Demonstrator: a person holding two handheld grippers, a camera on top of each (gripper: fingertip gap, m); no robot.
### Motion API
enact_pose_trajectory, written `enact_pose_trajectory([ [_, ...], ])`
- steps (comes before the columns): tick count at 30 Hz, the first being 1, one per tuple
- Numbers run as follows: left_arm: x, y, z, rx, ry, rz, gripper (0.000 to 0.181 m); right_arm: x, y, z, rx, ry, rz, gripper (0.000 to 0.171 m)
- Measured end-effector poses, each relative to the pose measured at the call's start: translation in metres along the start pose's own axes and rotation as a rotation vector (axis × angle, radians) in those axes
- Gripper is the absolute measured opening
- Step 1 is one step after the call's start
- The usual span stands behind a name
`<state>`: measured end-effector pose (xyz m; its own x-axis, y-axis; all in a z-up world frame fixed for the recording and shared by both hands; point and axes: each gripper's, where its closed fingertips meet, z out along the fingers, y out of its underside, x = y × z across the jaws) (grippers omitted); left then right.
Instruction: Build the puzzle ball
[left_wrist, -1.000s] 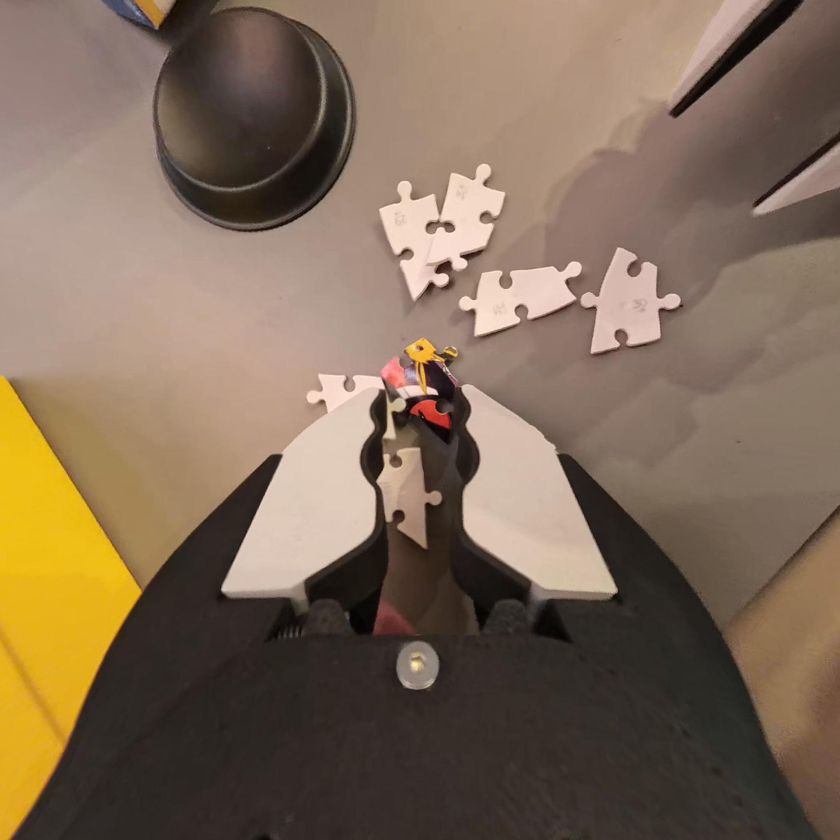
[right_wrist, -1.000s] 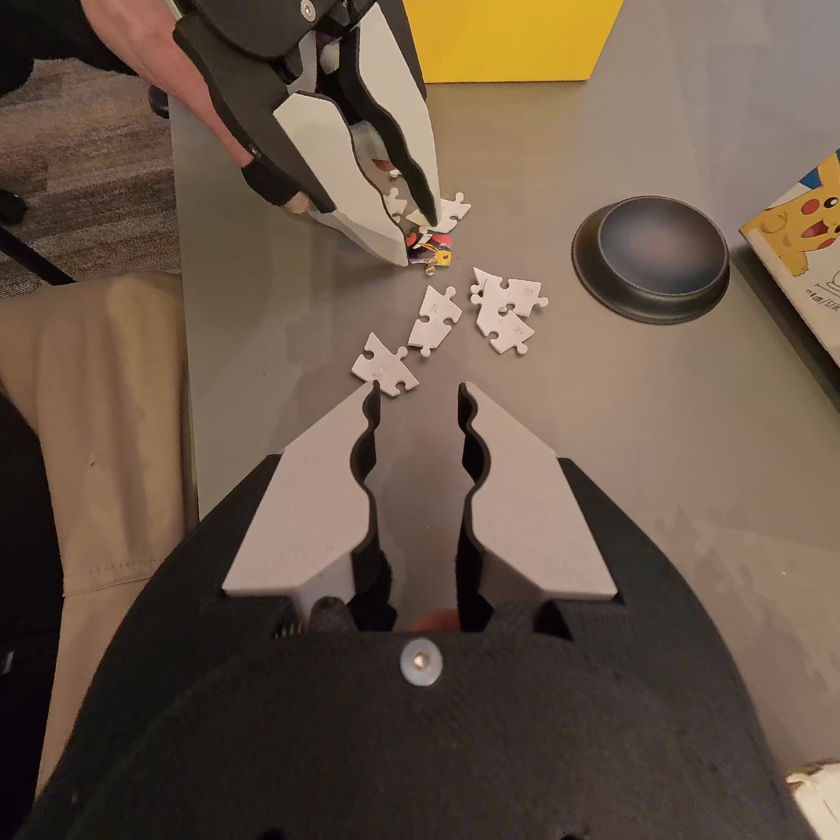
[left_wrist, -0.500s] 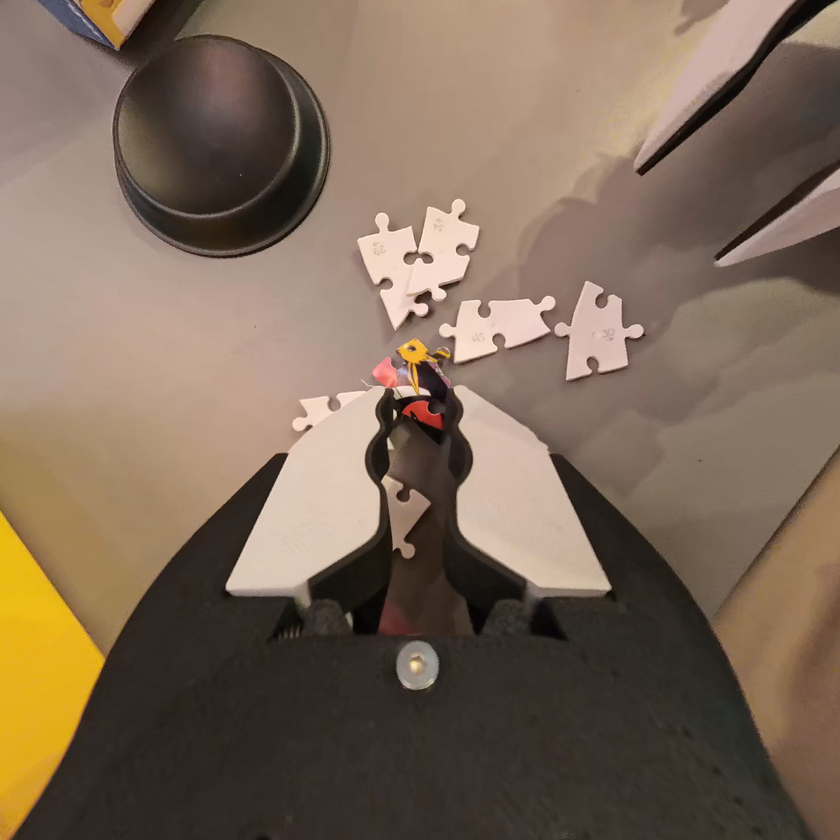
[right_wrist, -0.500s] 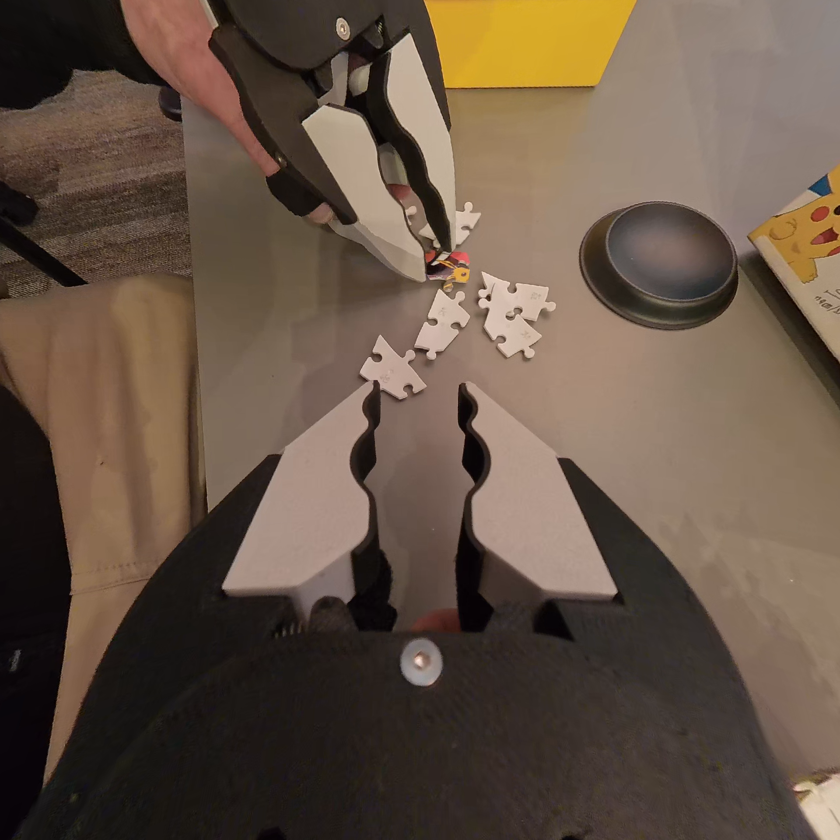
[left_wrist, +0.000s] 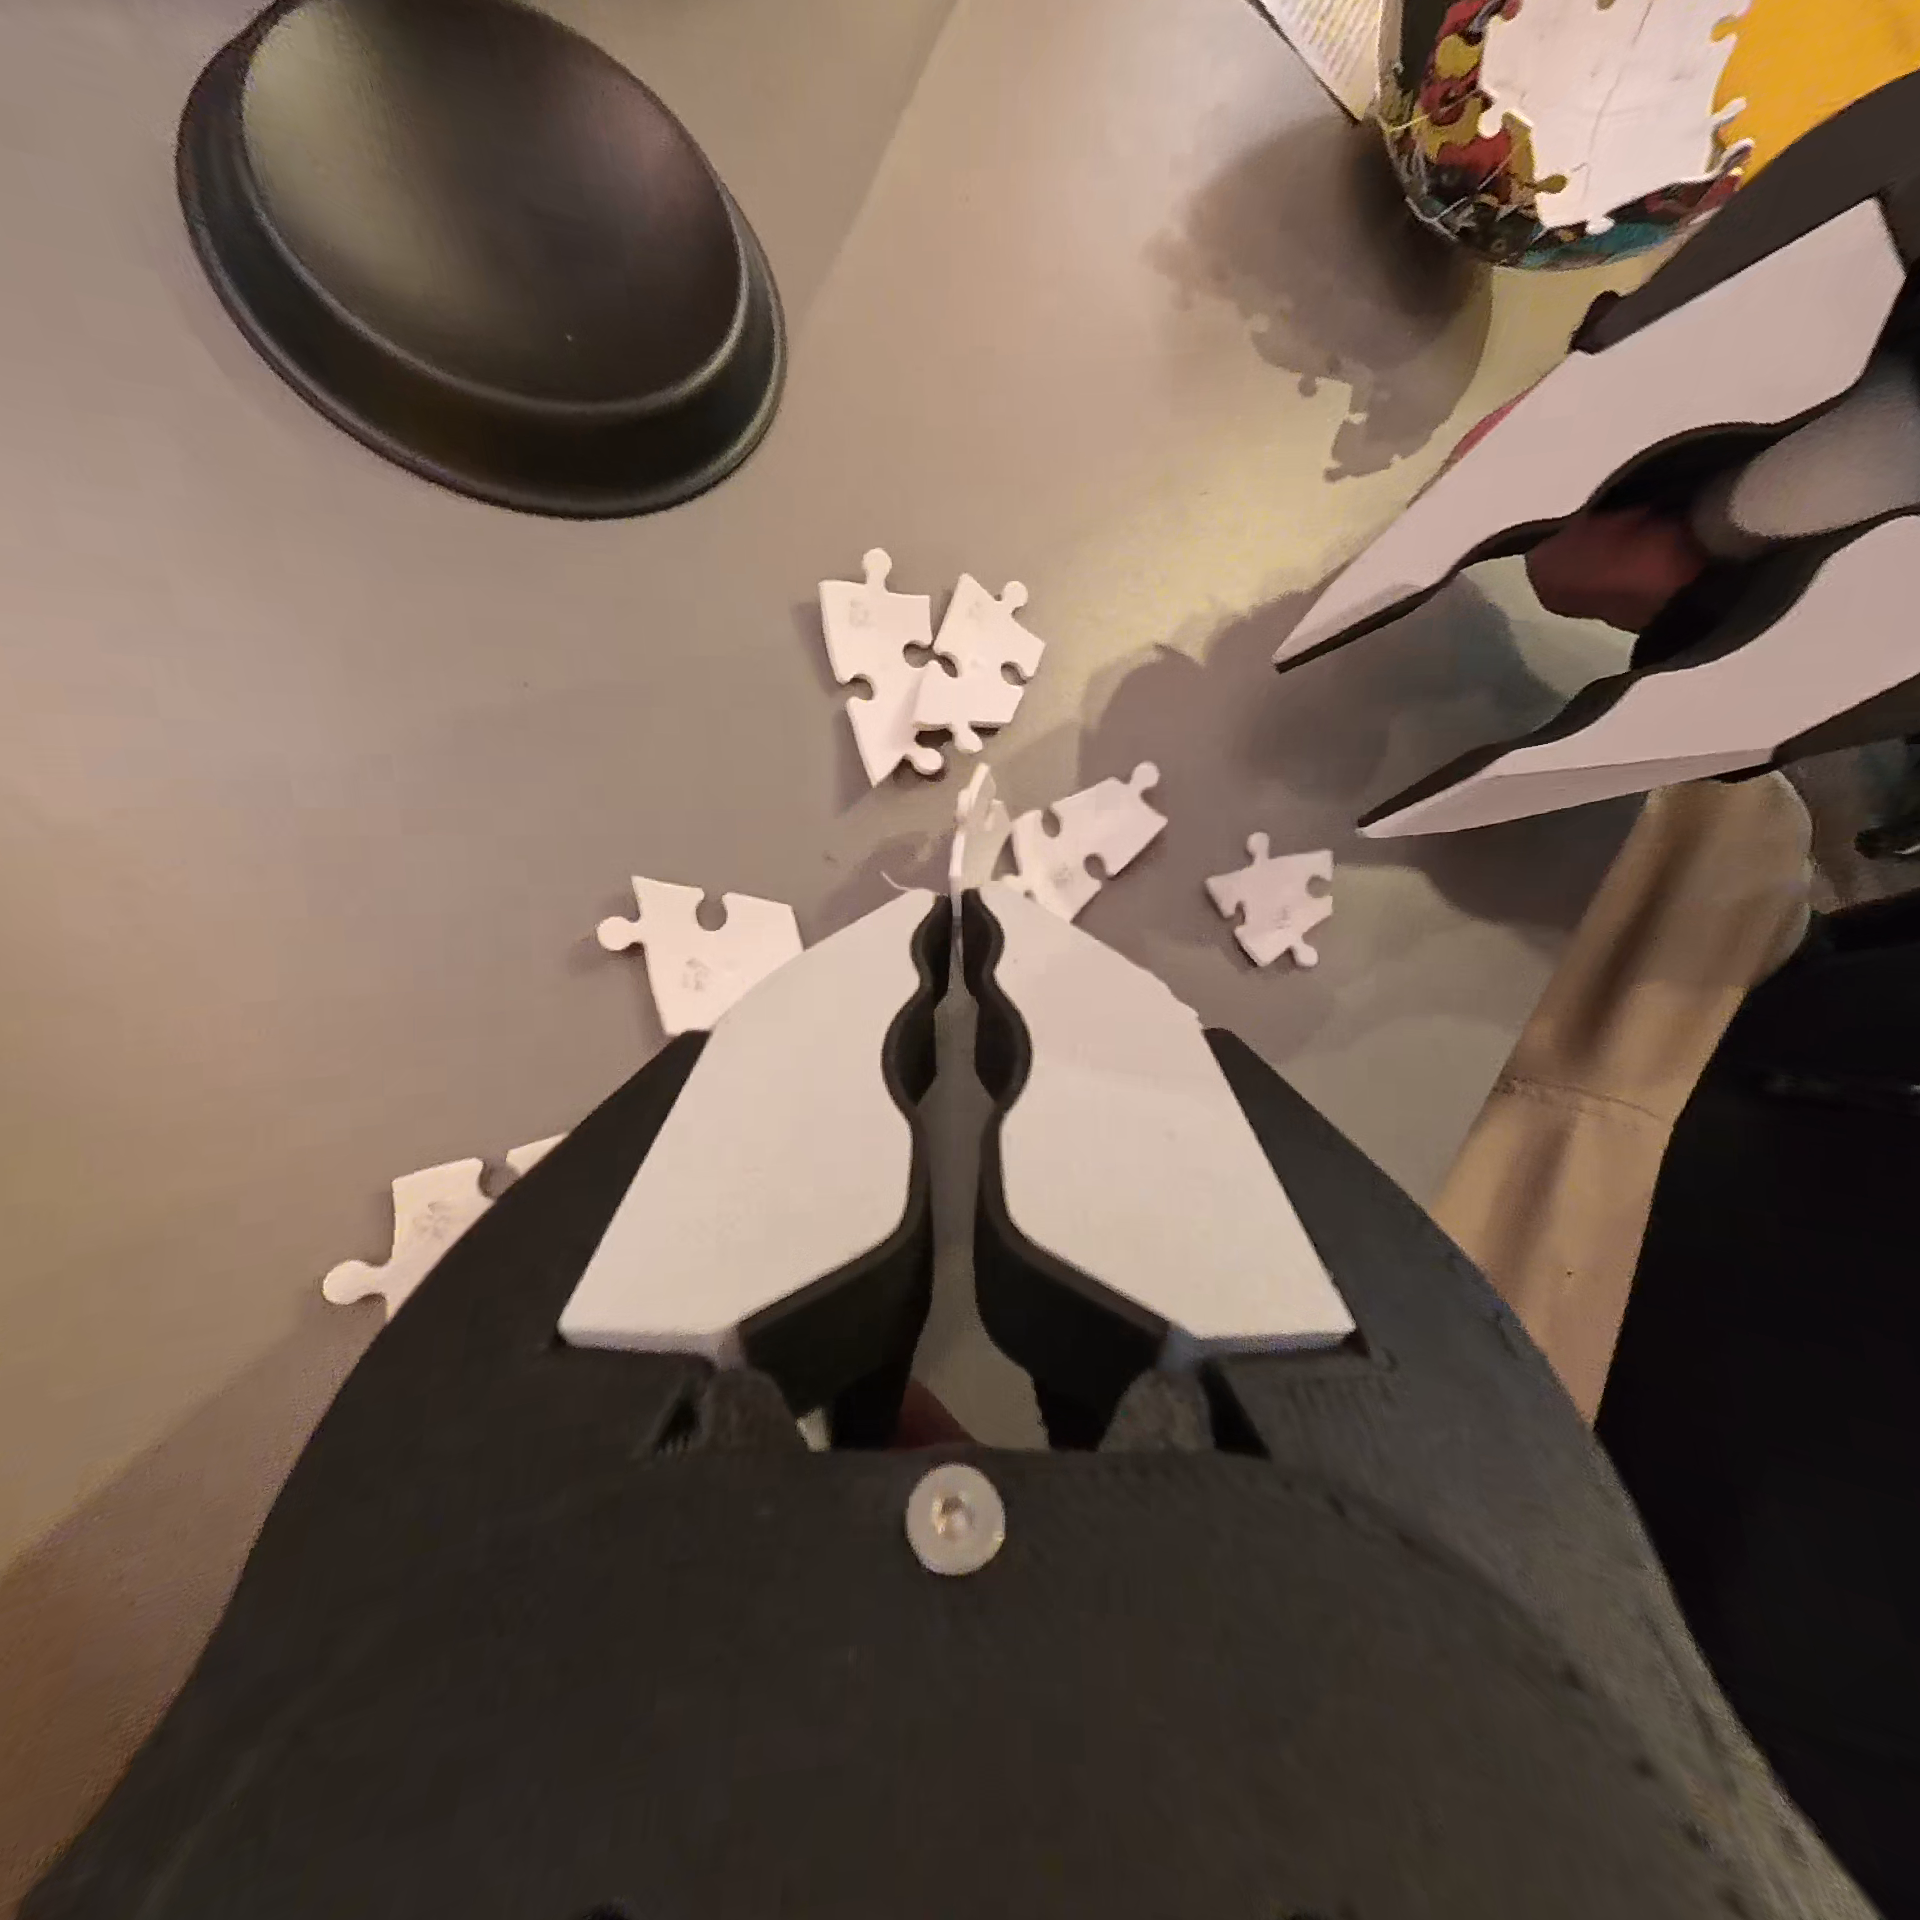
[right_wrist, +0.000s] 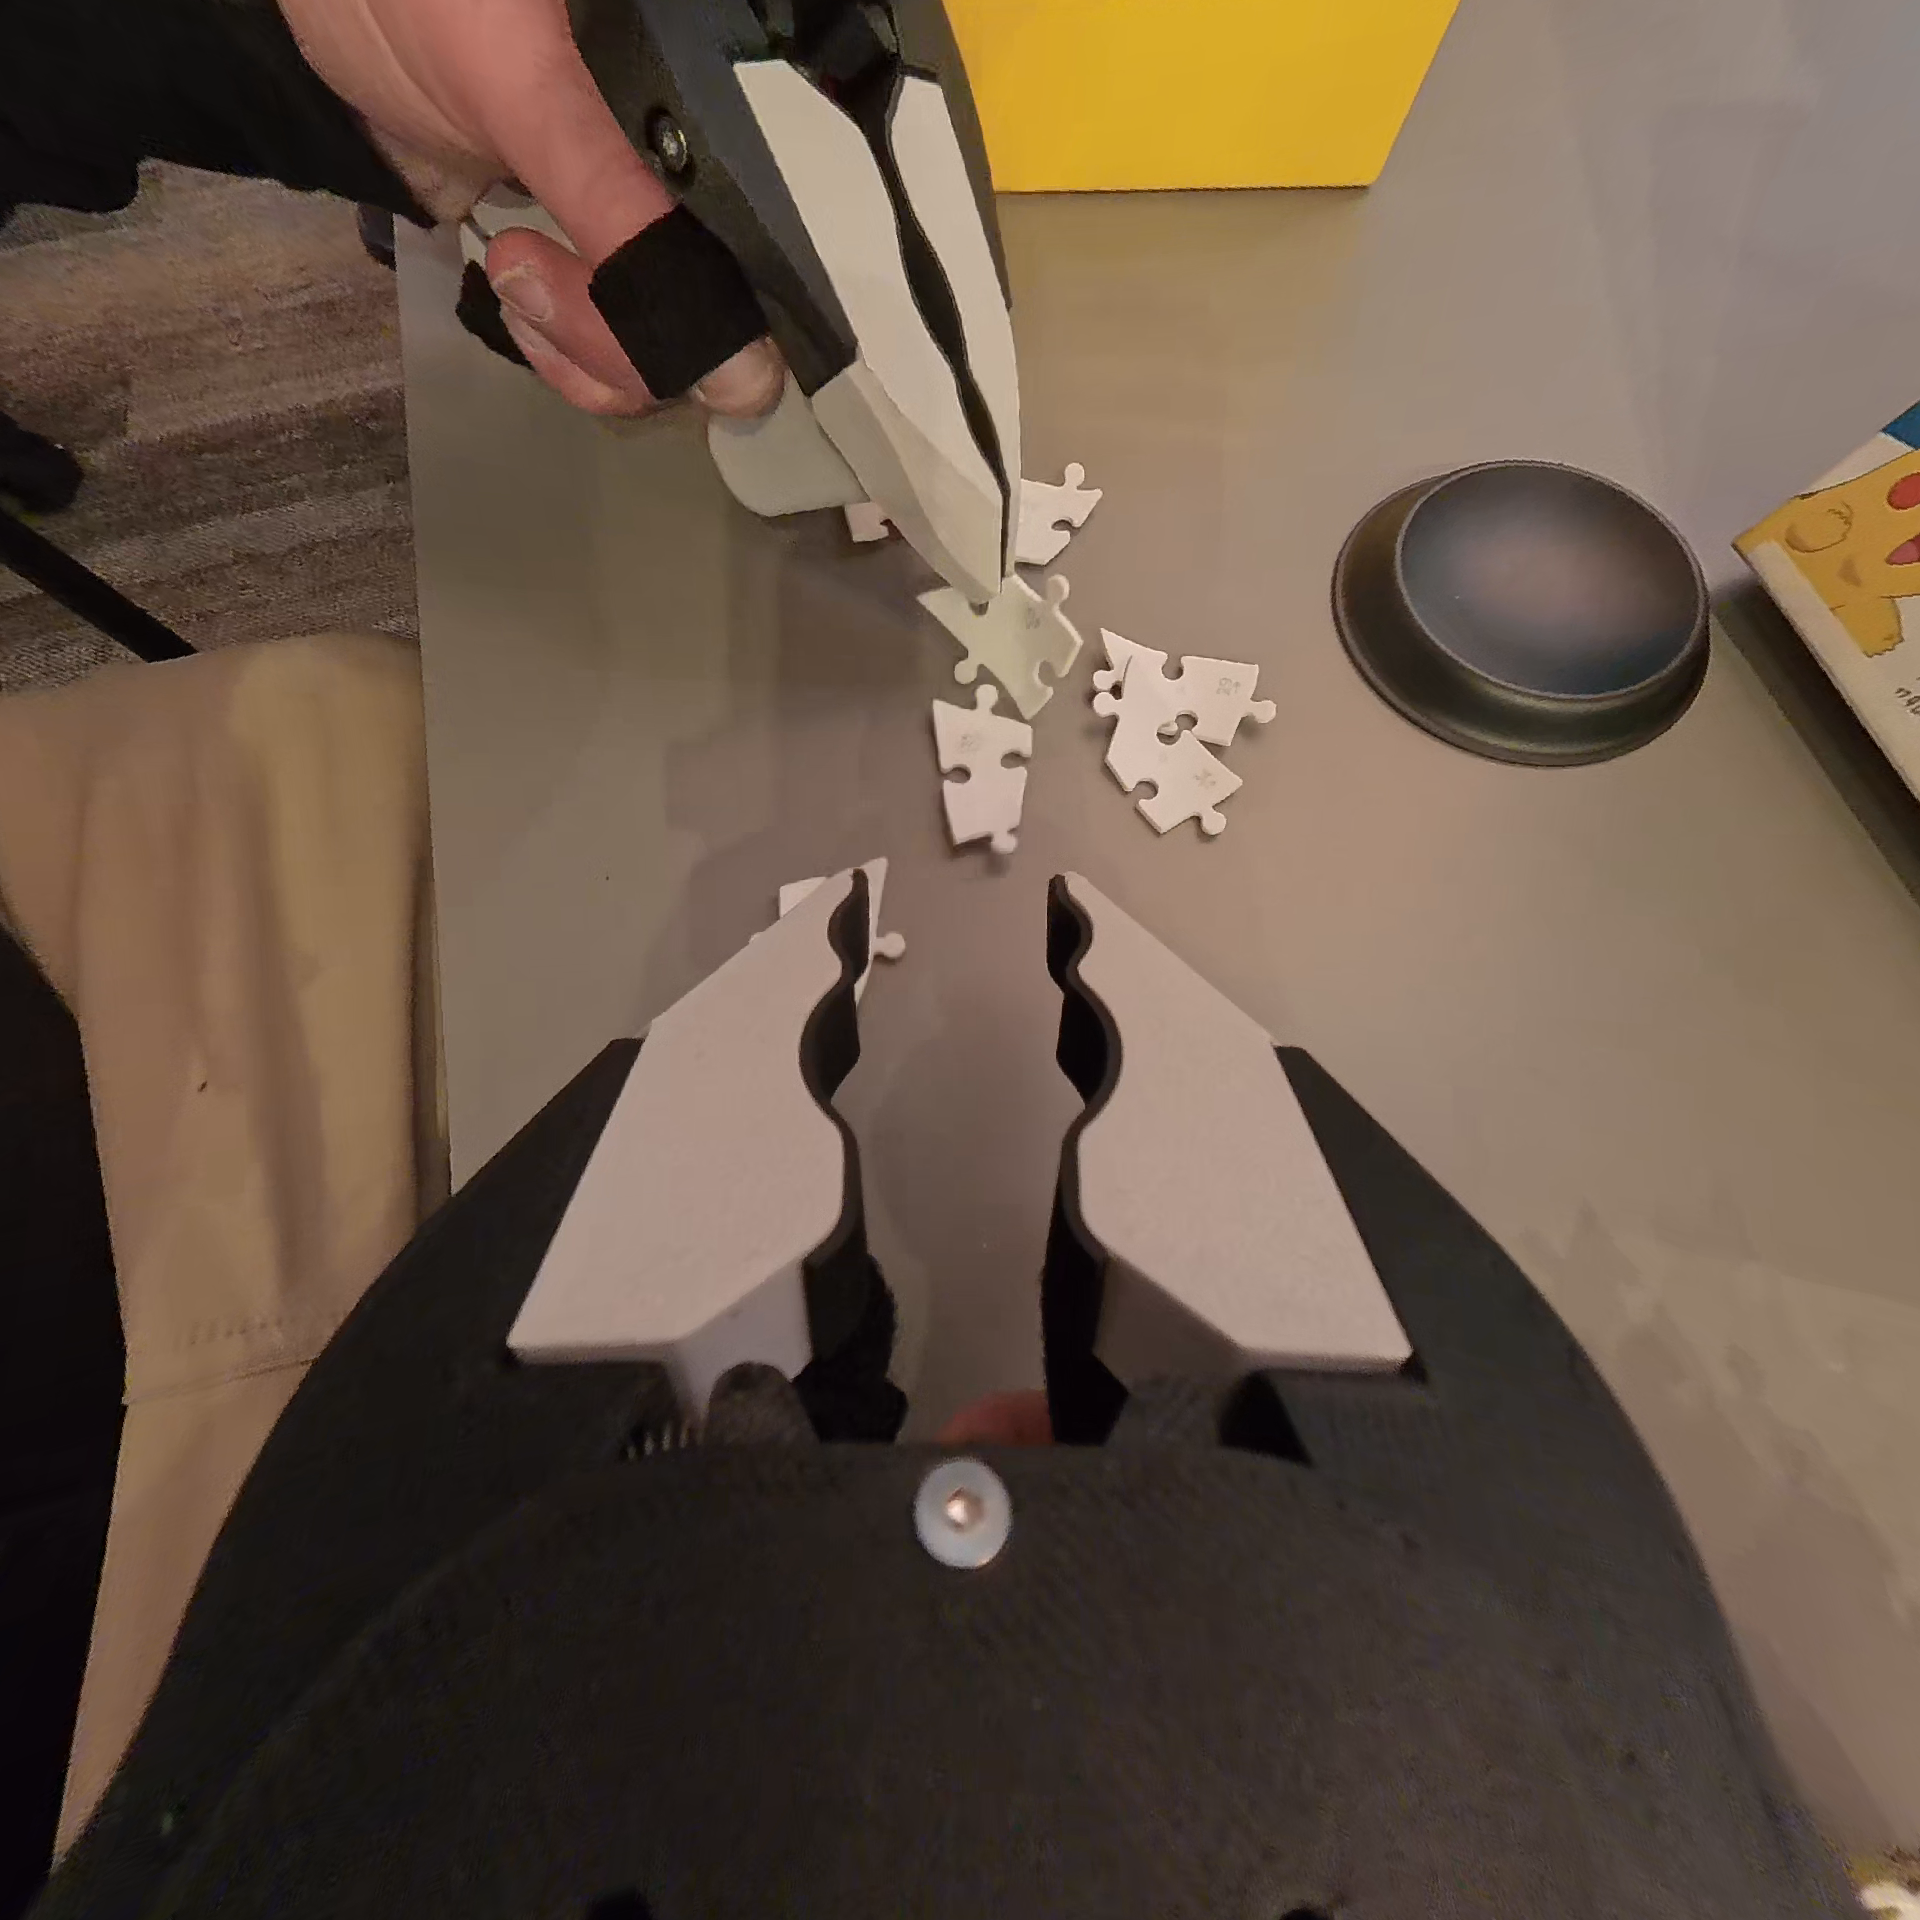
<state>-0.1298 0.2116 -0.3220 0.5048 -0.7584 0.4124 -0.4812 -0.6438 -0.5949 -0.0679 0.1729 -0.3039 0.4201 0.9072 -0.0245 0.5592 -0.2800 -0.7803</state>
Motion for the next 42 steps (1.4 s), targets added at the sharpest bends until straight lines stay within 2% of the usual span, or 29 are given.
enact_pose_trajectory([
  [9, -0.007, 0.003, 0.000, -0.023, -0.037, 0.002, 0.002, 0.000, 0.001, -0.002, -0.001, -0.004, 0.003, 0.033],
  [14, -0.008, 0.005, 0.003, -0.067, -0.082, 0.090, 0.003, 0.001, 0.002, -0.003, -0.005, 0.001, 0.001, 0.033],
  [23, 0.001, -0.013, 0.001, -0.028, -0.108, 0.245, 0.001, 0.001, -0.004, -0.008, 0.017, 0.026, -0.018, 0.033],
  [28, 0.018, -0.022, 0.000, -0.028, -0.082, 0.319, 0.001, 0.002, -0.014, -0.016, 0.058, 0.045, -0.014, 0.033],
  [36, 0.075, -0.054, 0.009, -0.048, -0.012, 0.527, 0.001, 0.013, -0.031, -0.042, 0.139, 0.116, 0.038, 0.032],
  [42, 0.106, -0.068, 0.016, -0.105, 0.026, 0.684, 0.001, 0.024, -0.025, -0.061, 0.114, 0.165, 0.066, 0.031],
])
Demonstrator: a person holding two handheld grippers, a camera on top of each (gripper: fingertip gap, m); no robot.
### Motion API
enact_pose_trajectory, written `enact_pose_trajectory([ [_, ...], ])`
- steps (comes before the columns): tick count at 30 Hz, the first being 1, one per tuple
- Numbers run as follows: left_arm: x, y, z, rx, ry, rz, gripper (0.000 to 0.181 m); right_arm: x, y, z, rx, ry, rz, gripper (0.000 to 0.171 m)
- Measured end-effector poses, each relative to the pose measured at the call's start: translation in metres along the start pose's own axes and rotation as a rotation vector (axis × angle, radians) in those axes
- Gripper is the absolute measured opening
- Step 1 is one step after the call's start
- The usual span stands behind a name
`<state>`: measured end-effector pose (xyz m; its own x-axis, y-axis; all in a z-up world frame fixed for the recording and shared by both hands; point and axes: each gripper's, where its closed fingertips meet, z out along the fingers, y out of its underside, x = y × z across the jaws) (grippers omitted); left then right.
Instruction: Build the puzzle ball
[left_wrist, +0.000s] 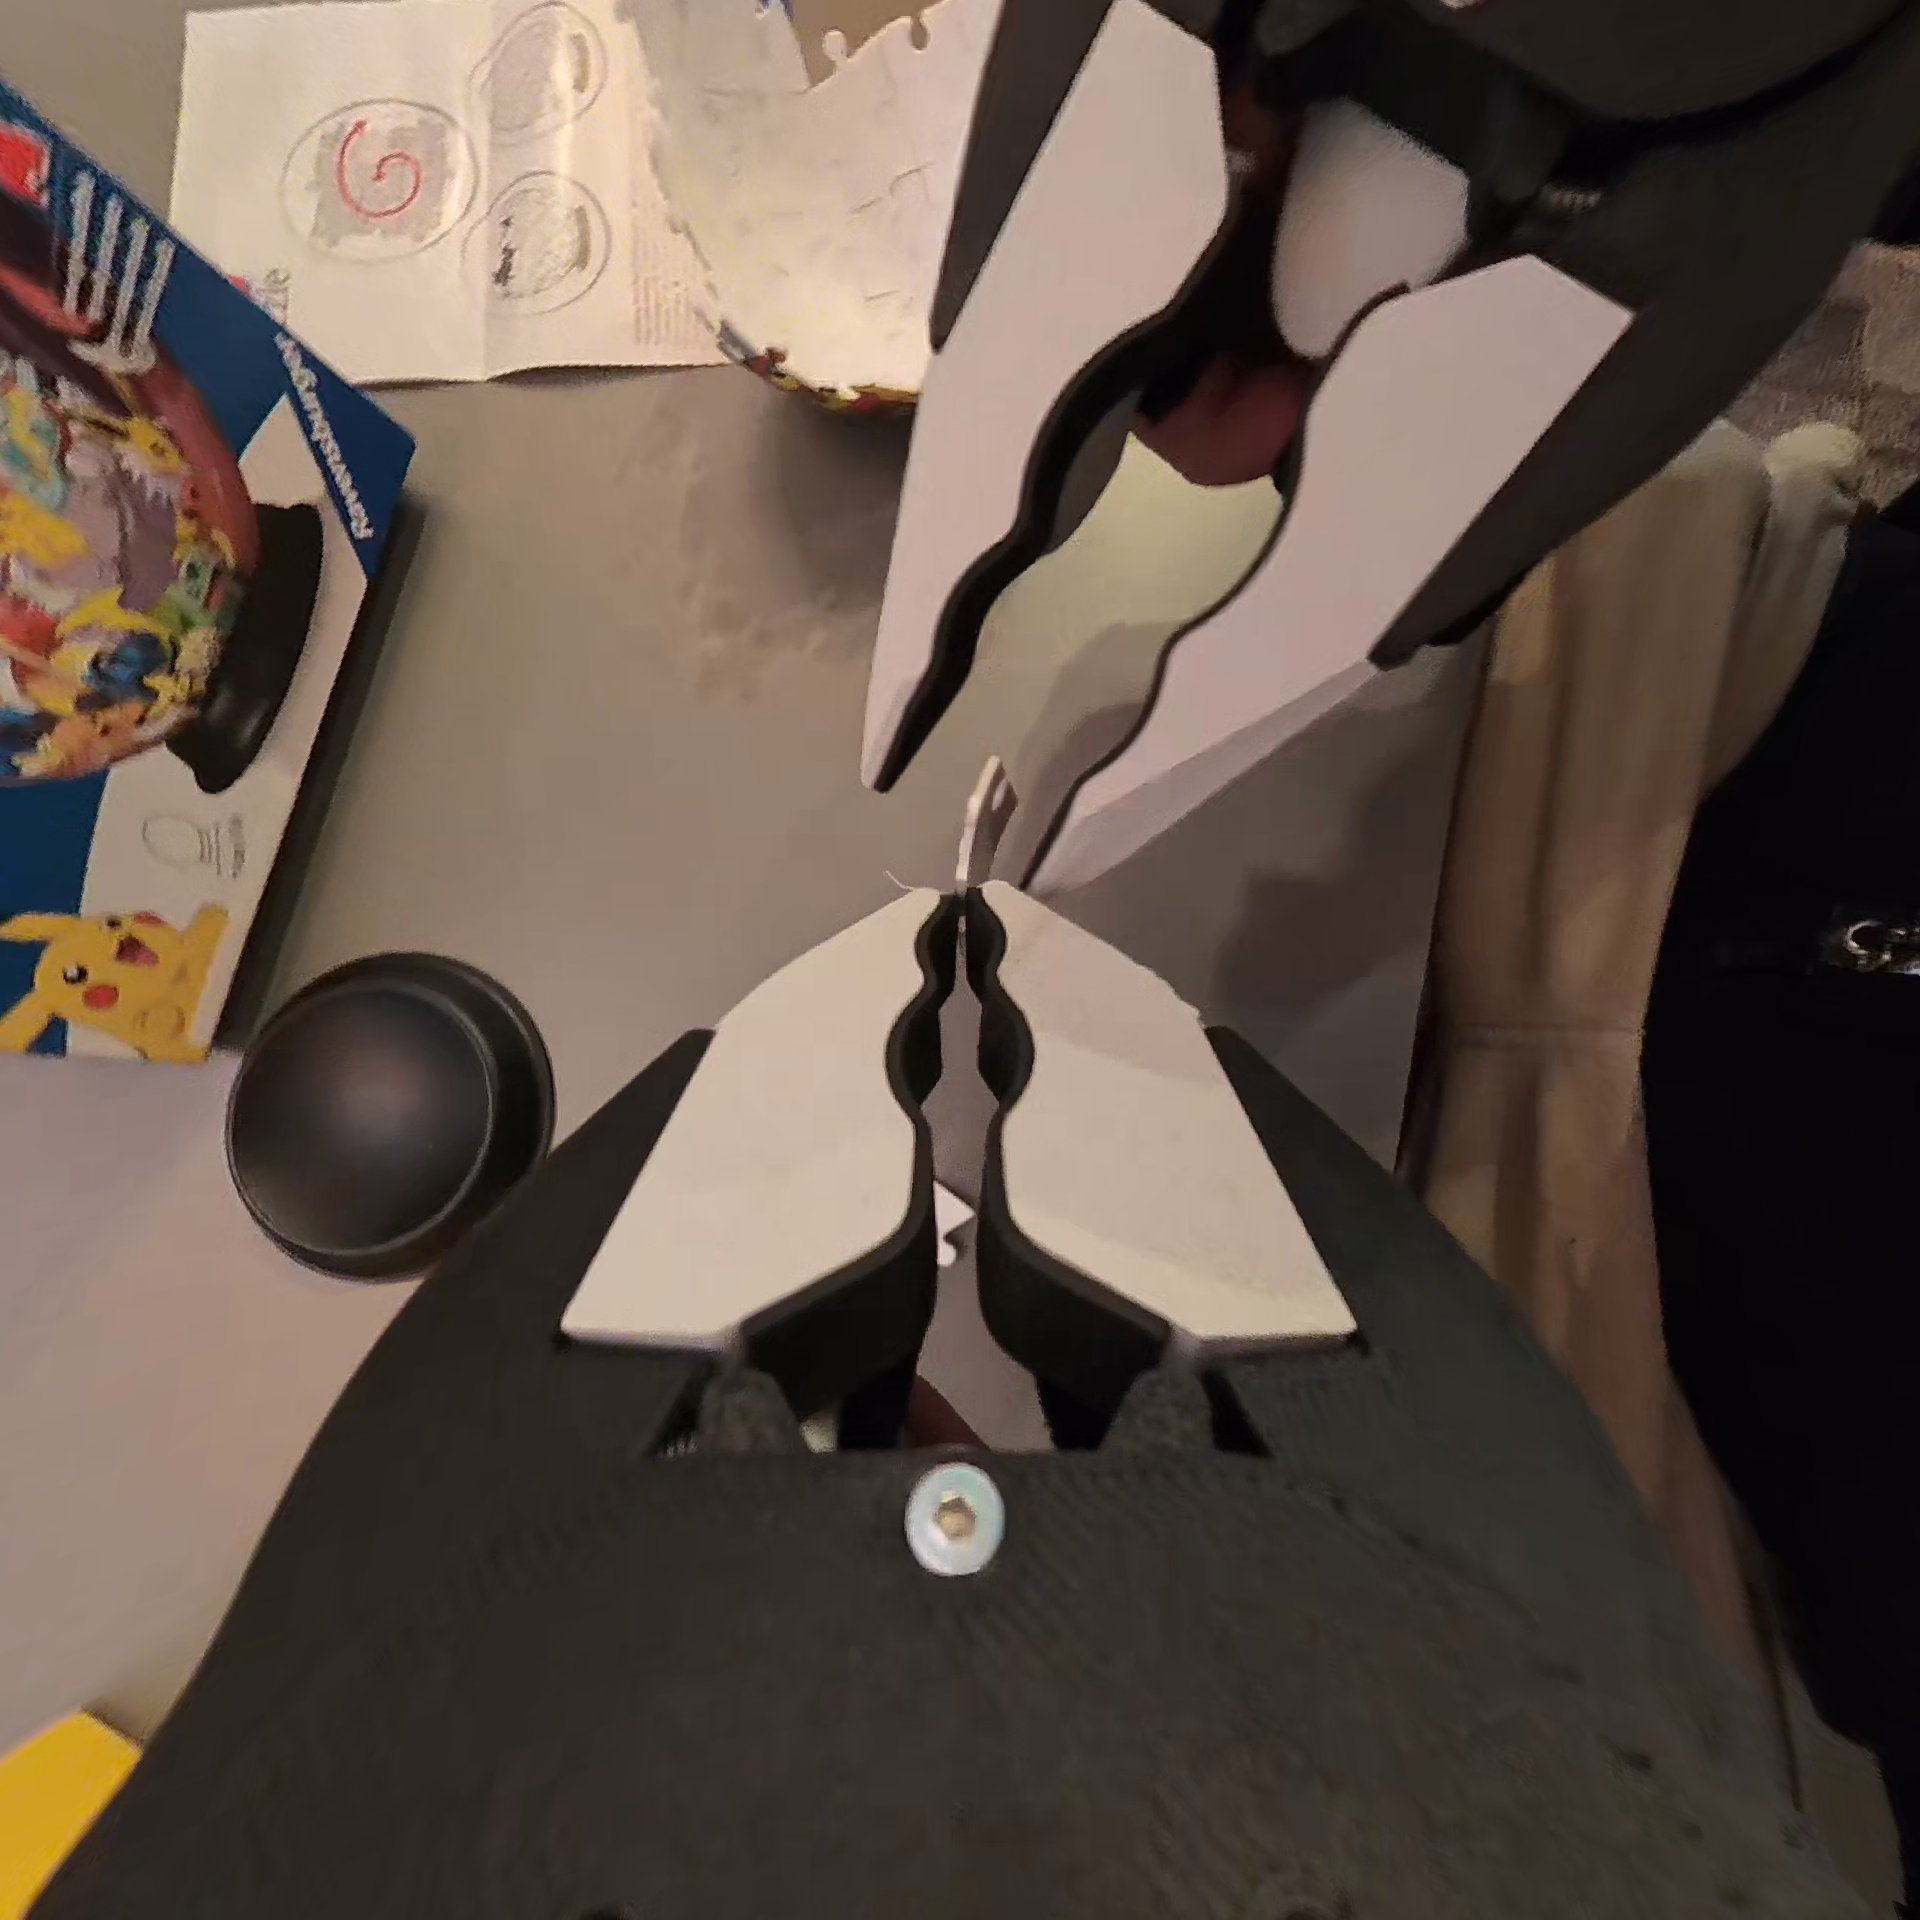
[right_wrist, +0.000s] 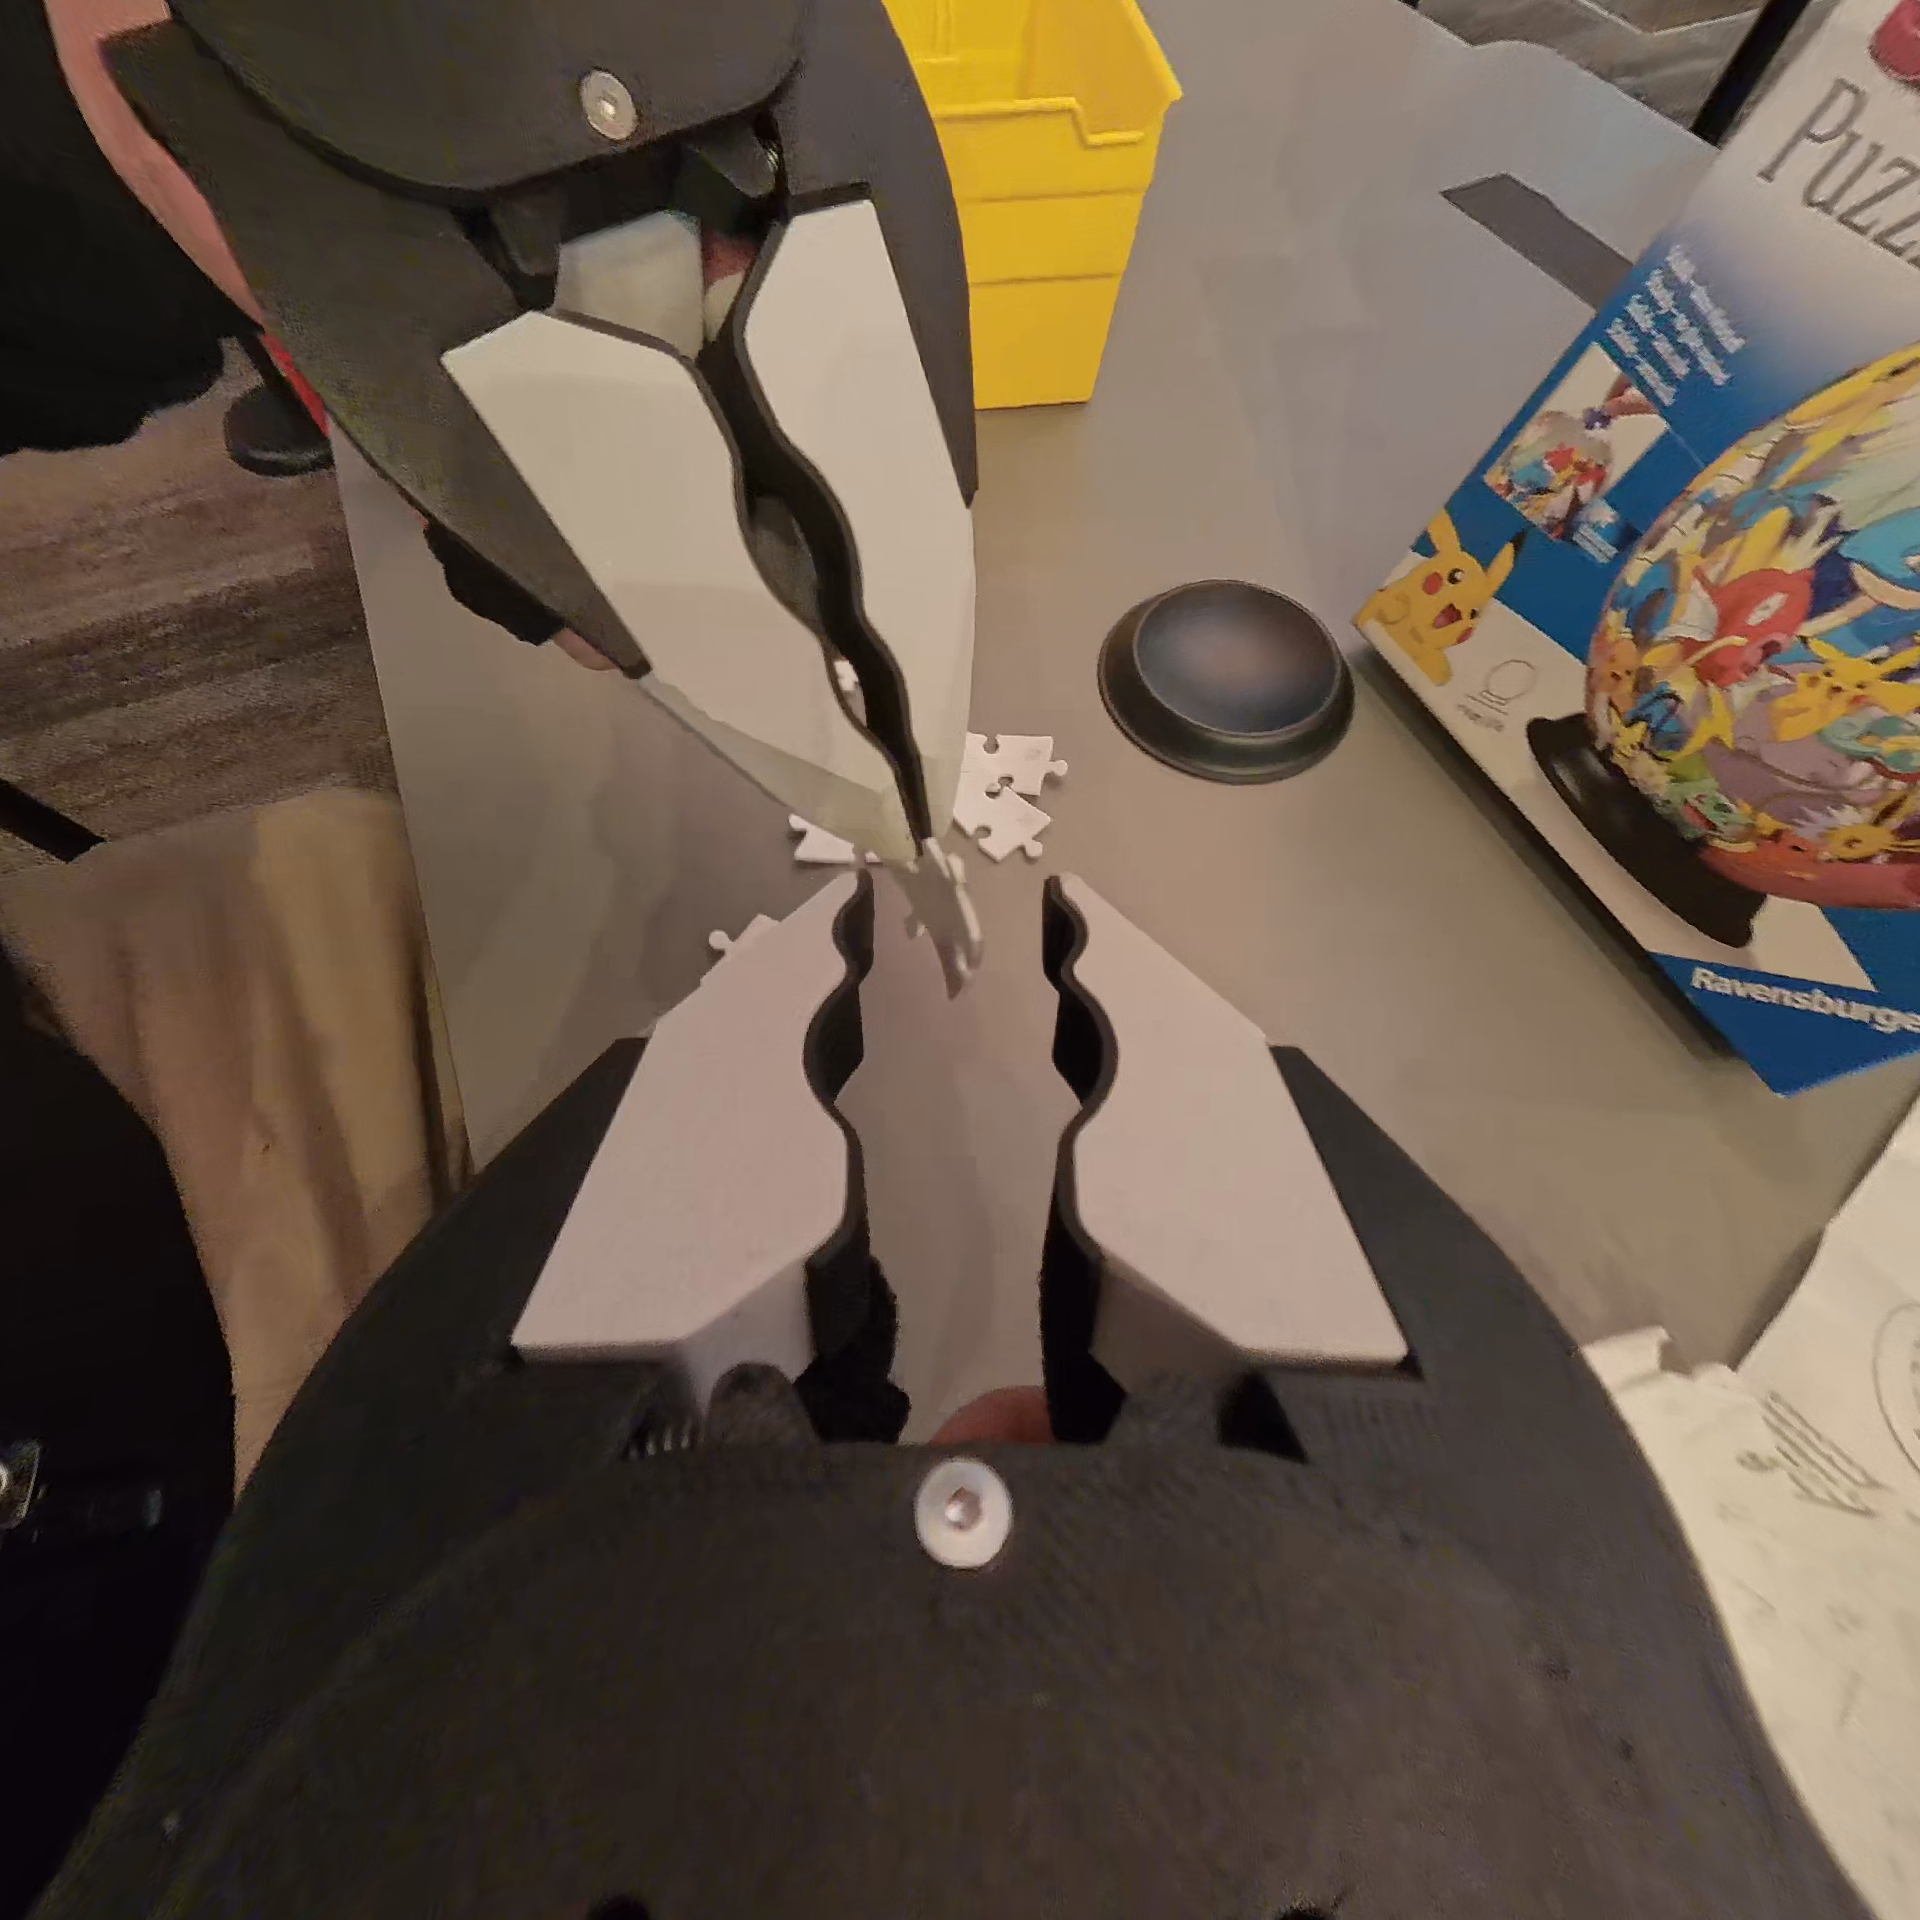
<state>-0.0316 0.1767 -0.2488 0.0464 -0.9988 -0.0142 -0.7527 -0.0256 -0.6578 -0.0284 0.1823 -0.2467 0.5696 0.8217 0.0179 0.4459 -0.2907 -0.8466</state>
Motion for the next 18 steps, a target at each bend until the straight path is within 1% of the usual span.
enact_pose_trajectory([
  [6, 0.008, -0.016, 0.005, -0.026, 0.020, 0.085, 0.001, 0.004, 0.006, -0.015, -0.003, 0.002, 0.039, 0.014],
  [8, 0.008, -0.018, 0.008, -0.033, 0.030, 0.090, 0.002, 0.006, 0.009, -0.019, -0.009, 0.015, 0.047, 0.014],
  [15, 0.013, -0.027, 0.007, -0.071, 0.058, 0.169, 0.001, 0.012, 0.003, -0.035, 0.009, 0.023, 0.055, 0.021],
  [18, 0.016, -0.031, 0.007, -0.106, 0.072, 0.218, 0.001, 0.009, 0.003, -0.037, -0.035, 0.034, -0.009, 0.020],
])
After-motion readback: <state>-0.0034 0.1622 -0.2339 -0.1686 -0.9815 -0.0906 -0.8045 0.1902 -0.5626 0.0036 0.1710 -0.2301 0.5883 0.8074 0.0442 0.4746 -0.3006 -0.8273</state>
